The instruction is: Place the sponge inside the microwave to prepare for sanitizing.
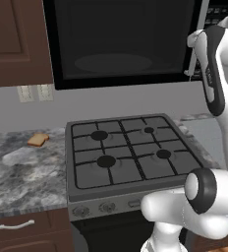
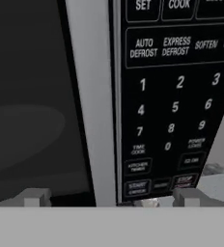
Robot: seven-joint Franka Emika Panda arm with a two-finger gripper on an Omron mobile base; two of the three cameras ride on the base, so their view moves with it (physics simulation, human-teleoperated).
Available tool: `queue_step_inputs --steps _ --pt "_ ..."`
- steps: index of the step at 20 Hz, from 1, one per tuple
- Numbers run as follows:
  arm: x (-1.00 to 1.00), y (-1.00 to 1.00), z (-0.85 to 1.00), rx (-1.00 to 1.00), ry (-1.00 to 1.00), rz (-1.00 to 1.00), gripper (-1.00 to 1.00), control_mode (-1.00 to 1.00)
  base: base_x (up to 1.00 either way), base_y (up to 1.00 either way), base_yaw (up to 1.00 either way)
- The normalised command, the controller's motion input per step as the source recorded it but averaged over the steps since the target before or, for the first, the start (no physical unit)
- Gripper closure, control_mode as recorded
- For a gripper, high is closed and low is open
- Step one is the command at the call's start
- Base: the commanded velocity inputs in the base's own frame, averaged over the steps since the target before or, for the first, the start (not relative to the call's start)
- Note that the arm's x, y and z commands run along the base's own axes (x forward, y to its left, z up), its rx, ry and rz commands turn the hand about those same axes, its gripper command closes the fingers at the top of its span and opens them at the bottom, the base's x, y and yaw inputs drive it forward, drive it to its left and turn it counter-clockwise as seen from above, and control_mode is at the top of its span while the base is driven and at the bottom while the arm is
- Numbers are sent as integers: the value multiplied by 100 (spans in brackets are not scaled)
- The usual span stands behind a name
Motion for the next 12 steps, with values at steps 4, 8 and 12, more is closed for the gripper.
queue_step_inputs --steps 4,8,12 --pt "44 0 -3 0 0 0 -100 -100 0 0 0" --pt "36 0 -1 0 0 0 -100 -100 0 0 0" --pt "26 0 0 0 0 0 -100 -100 0 0 0"
